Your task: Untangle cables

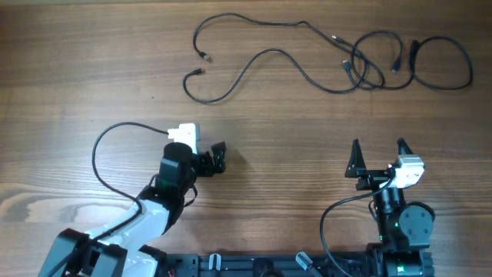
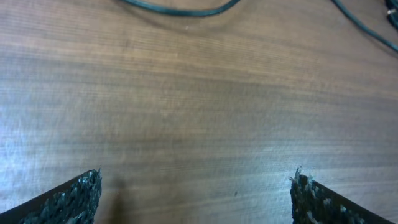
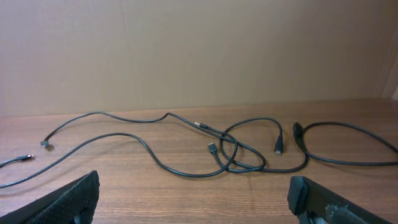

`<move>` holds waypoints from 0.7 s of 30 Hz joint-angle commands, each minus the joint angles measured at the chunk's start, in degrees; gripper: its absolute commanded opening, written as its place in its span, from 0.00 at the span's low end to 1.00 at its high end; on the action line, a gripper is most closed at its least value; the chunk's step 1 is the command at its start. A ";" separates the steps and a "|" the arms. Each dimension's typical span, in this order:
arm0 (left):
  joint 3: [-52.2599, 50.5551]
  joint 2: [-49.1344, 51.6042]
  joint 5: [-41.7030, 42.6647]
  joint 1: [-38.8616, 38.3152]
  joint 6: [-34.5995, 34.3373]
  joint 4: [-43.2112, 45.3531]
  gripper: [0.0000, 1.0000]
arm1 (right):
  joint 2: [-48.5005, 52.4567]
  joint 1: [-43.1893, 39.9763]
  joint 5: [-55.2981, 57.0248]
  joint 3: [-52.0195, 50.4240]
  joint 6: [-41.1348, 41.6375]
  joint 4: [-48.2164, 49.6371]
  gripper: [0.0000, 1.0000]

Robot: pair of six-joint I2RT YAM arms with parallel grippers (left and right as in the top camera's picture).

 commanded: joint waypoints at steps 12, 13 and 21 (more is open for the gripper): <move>-6.10 -1.57 -0.74 1.14 -1.01 0.81 1.00 | -0.57 0.33 -0.09 -0.07 -1.01 0.13 1.00; -6.38 -1.77 -0.74 1.29 -1.01 1.31 1.00 | -0.57 0.33 -0.09 -0.07 -0.98 0.11 1.00; -9.35 -3.19 -0.74 2.51 -1.01 1.90 1.00 | -0.57 0.33 -0.09 -0.07 -0.98 0.11 1.00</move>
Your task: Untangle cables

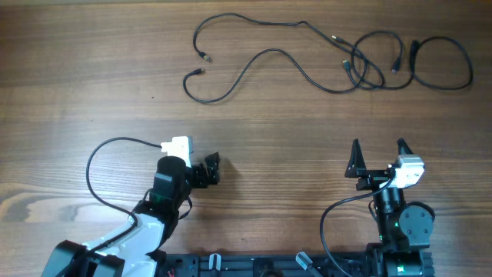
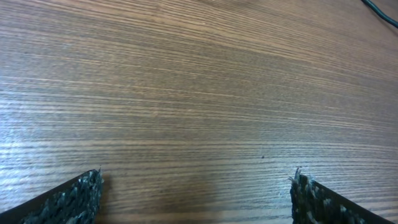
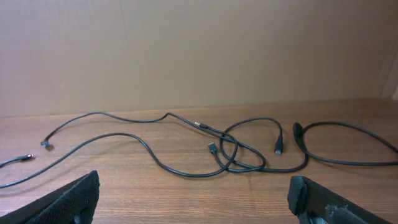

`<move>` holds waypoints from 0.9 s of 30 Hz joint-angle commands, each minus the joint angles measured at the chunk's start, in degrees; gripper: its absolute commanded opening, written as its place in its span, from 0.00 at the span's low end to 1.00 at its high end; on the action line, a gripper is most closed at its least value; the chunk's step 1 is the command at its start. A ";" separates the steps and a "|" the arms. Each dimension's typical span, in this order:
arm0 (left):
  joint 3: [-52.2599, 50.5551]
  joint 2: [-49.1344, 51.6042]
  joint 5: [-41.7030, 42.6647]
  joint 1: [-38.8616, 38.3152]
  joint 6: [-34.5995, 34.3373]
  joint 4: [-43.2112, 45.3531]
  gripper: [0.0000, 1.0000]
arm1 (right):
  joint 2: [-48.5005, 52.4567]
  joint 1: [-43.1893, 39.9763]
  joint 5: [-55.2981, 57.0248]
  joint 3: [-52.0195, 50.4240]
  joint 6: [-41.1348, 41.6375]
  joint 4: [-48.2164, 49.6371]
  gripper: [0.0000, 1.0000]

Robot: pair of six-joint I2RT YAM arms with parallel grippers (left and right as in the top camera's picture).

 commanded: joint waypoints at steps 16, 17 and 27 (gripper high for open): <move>-6.01 -9.57 -0.76 4.83 0.09 -7.28 1.00 | -0.57 0.33 -0.09 -0.07 -0.98 0.11 1.00; -6.01 -10.40 -0.76 5.35 0.09 -8.24 1.00 | -0.57 0.33 -0.09 -0.07 -1.01 0.11 1.00; -6.01 -31.10 -1.27 10.38 0.11 -29.53 1.00 | -0.57 0.33 -0.09 -0.07 -0.98 0.13 1.00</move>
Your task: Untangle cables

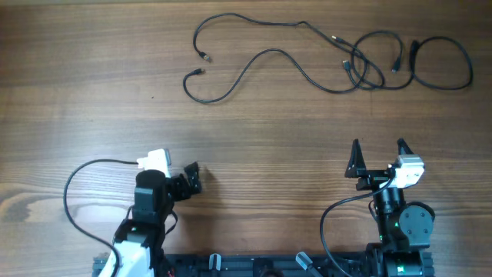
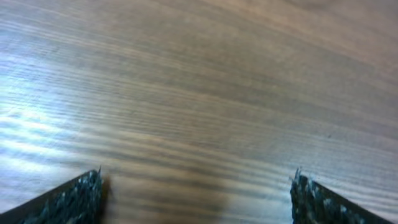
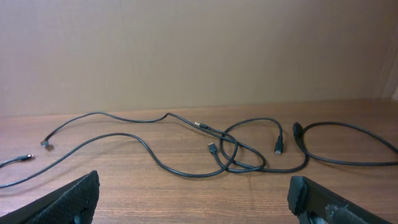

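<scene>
Several thin black cables lie at the far side of the table. Their knot (image 1: 367, 65) of crossed loops is at the far right, also seen as the knot (image 3: 239, 152) ahead of the right wrist. One long cable (image 1: 254, 63) runs left to loose plugs (image 1: 201, 56). A separate loop (image 1: 442, 64) lies at the far right. My left gripper (image 1: 192, 178) stands open low over bare wood near the front left, far from the cables. Open and empty too, my right gripper (image 1: 377, 154) sits near the front right, facing the knot.
The wooden table (image 1: 92, 92) fills the overhead view. A brown wall (image 3: 199, 50) stands behind the cables in the right wrist view. The arms' own black leads (image 1: 81, 181) curl beside their bases at the front edge.
My left arm has drawn back toward the front left edge, its gripper still open. The right arm and the cables have not moved.
My left gripper was open near the table's middle left, with a cable loop at the top of its view. Then it stood nearer the front, and now nearer still and further left. The right gripper stayed open and still throughout, and the cables lay unchanged.
</scene>
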`<move>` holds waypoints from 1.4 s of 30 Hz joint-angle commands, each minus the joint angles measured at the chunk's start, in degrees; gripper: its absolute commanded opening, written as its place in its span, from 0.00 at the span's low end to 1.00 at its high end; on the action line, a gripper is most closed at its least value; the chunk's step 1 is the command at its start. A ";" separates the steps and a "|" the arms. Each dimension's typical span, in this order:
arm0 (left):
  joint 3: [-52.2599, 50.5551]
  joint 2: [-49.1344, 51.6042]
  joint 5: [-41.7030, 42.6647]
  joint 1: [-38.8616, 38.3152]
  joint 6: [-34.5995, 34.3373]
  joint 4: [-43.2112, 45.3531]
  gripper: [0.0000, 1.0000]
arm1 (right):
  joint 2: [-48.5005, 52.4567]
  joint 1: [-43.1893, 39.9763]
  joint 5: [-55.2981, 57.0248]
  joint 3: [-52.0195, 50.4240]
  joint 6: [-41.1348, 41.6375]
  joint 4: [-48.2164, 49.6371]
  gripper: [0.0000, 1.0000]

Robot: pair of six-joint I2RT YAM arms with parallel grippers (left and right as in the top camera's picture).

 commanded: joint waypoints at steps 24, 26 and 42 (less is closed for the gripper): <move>-1.60 -47.58 -0.04 7.06 9.46 -8.96 1.00 | -0.57 0.33 -0.09 -0.07 -0.98 0.13 1.00; -1.60 -47.87 -0.04 7.41 9.49 -8.96 1.00 | -0.57 0.33 -0.09 -0.07 -0.98 0.13 1.00; -1.60 -48.04 1.29 7.74 9.27 -8.81 1.00 | -0.57 0.33 -0.09 -0.07 -0.98 0.13 1.00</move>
